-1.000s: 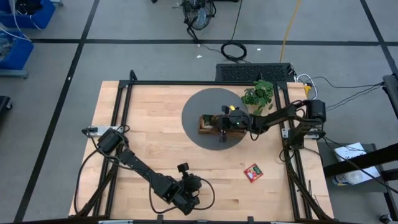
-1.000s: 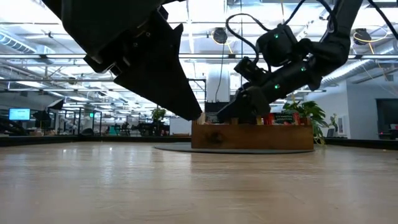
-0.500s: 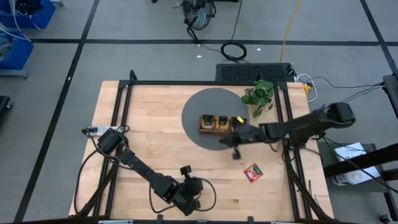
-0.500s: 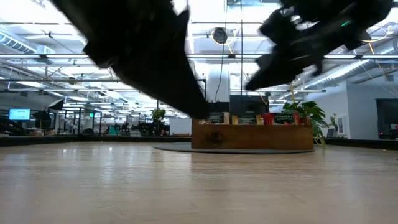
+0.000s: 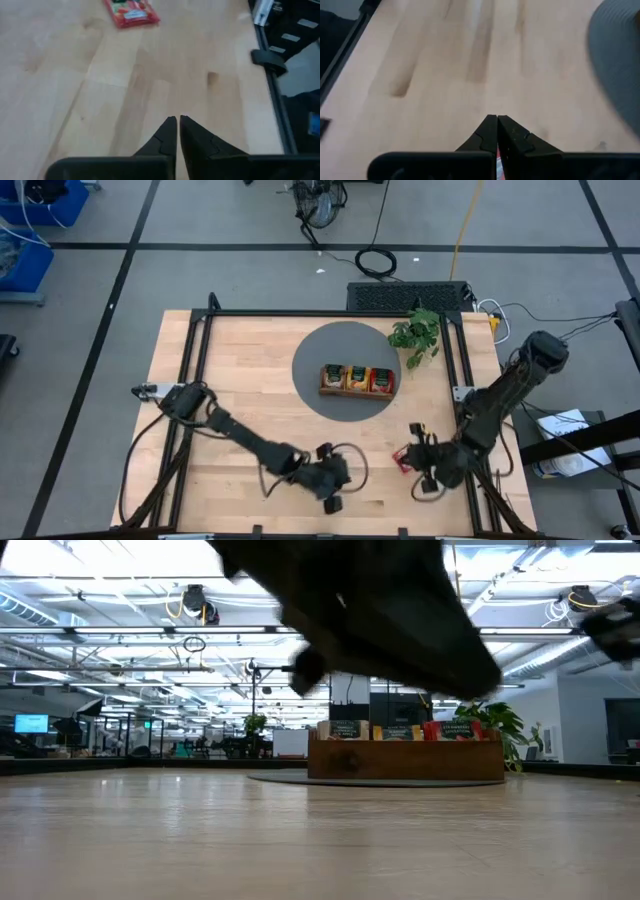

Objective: Pick & Place Tea
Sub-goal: Put the red tea bag into the right section of the wooden organizer

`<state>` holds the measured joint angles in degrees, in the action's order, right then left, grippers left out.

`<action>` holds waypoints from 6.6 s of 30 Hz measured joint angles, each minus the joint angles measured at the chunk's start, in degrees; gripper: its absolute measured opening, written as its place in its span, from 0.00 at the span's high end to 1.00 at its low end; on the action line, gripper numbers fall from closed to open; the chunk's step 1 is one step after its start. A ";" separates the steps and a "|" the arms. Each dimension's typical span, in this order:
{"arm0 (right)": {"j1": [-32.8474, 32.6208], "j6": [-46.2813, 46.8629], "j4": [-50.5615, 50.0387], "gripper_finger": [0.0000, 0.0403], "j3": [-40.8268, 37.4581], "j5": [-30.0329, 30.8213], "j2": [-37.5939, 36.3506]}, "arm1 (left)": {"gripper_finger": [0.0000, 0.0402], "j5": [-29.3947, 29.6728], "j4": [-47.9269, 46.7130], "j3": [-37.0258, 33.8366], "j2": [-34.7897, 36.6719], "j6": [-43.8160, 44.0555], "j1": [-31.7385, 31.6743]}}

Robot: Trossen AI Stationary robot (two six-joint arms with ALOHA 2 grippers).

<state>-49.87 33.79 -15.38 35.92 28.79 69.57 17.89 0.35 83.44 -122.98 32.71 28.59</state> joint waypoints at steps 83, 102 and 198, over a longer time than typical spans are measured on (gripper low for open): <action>9.18 -2.12 18.15 1.00 -0.09 -10.60 16.36 | 0.94 0.24 15.07 0.20 -8.35 -11.46 -2.35; 8.90 13.06 31.11 0.90 -9.20 -16.55 16.39 | 0.94 -2.88 17.70 0.37 -12.41 -8.32 -3.70; 10.03 13.47 47.45 1.00 -16.95 -21.15 17.83 | 0.95 -7.45 29.75 0.42 -11.21 -19.93 -4.49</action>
<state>-39.84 47.27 32.08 18.97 7.65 87.40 10.44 30.10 83.85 -134.19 12.78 24.10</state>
